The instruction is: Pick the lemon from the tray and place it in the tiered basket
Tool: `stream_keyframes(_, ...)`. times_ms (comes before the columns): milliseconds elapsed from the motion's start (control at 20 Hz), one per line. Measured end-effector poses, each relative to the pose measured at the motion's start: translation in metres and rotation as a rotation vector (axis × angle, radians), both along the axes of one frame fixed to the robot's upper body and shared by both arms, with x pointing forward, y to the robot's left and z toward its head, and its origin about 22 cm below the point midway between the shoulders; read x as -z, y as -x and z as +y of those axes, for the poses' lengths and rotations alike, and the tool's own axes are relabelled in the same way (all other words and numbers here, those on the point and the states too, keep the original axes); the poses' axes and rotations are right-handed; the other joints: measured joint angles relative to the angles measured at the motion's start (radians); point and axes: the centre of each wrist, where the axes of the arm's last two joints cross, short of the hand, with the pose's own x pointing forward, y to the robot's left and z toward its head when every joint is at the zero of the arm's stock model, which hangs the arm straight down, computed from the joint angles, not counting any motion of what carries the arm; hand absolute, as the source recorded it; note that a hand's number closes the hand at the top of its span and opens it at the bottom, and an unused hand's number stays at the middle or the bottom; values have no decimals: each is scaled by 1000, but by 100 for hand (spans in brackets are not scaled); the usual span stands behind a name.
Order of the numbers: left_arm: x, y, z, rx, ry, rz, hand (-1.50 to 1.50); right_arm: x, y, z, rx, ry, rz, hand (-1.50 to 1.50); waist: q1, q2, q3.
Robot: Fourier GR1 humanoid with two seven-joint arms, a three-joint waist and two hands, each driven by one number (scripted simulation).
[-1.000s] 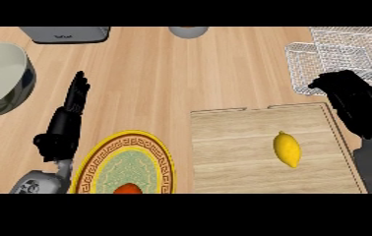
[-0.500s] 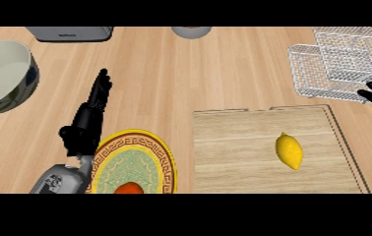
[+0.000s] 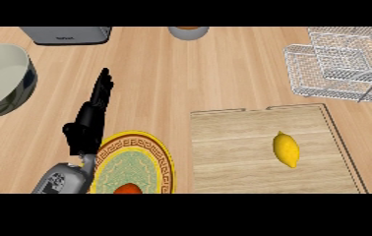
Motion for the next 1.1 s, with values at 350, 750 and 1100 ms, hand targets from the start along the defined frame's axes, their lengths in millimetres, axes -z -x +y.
stream_keyframes(350,-1,0,-3,7,1,5,0,-37,23,65,-43,406,-171,-150,7,3,0)
stream_keyframes(750,1,1,-8,16,1,-1,0,-13,45,108,-66,589,-214,-150,18,7,-1)
stream_keyframes(1100,-3,-2,-2,21,-5,-2,0,8,55,131,-83,693,-209,-150,21,8,-2)
